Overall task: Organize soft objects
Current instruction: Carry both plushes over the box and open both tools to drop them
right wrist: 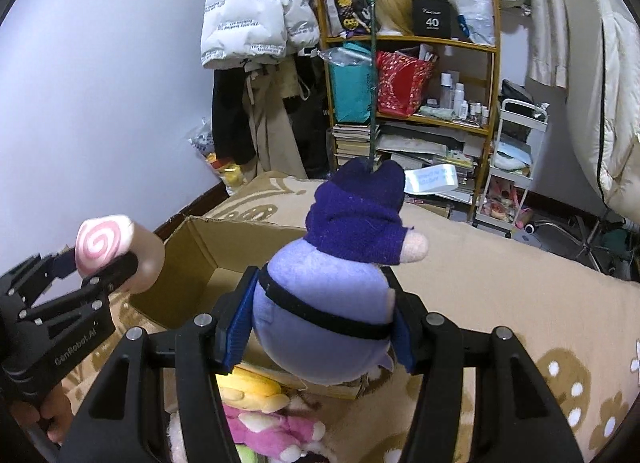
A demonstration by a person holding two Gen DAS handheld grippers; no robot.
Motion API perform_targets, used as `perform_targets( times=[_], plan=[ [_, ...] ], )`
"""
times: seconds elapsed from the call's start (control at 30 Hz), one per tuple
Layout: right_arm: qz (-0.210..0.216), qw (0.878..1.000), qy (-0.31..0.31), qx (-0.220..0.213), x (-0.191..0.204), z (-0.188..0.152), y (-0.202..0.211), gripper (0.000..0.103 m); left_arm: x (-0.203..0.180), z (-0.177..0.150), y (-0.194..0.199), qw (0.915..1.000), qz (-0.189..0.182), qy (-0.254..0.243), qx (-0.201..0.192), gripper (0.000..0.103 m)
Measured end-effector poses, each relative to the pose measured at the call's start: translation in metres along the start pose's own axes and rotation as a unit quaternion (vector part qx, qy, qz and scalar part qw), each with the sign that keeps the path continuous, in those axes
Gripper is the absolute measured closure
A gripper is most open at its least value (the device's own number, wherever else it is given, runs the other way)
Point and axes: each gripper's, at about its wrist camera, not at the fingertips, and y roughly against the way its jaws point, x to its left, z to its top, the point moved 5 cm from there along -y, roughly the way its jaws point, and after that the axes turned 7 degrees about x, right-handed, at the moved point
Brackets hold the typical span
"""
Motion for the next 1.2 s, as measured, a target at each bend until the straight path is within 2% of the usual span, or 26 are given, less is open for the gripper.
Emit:
perform_targets(
  times=[0.37, 0.43, 0.6, 0.77, 0.93, 1.0, 1.03, 1.1, 1.2],
  plan=[
    [0.025, 0.999, -0.006, 0.027, -0.005, -0.003, -0.035, 0.041, -0.005, -0.009, -0.050, 0.9986, -0.006, -0.008, 0.052, 0.047],
    [0.033, 0.999, -0.011, 0.033, -0.007, -0.004, -0.039, 0.040, -0.006, -0.010, -0.053, 0.9987, -0.003, -0.009, 0.051, 0.044],
    [0.041, 0.998, -0.014, 0.050, -0.008, -0.010, -0.048, 0.039, -0.010, -0.013, -0.057, 0.9986, -0.004, -0.015, 0.051, 0.042],
    [0.042, 0.997, -0.016, 0.060, -0.009, -0.015, -0.052, 0.039, -0.010, -0.014, -0.058, 0.9986, -0.001, -0.017, 0.050, 0.036],
    [0.048, 0.997, -0.018, 0.062, -0.010, -0.015, -0.051, 0.038, -0.010, -0.016, -0.060, 0.9985, -0.007, -0.011, 0.054, 0.021],
    [0.049, 0.997, -0.018, 0.062, -0.009, -0.012, -0.051, 0.037, -0.009, -0.017, -0.061, 0.9984, -0.013, -0.005, 0.056, 0.020],
    [0.051, 0.997, -0.019, 0.062, -0.009, -0.012, -0.051, 0.037, -0.009, -0.017, -0.061, 0.9982, -0.016, -0.004, 0.058, 0.020],
    [0.051, 0.997, -0.023, 0.061, -0.010, -0.011, -0.050, 0.027, -0.010, -0.019, -0.062, 0.9976, -0.022, -0.006, 0.066, 0.020],
    [0.054, 0.997, -0.027, 0.057, -0.011, -0.011, -0.047, 0.024, -0.010, -0.020, -0.060, 0.9977, -0.020, -0.009, 0.065, 0.019]
  ],
)
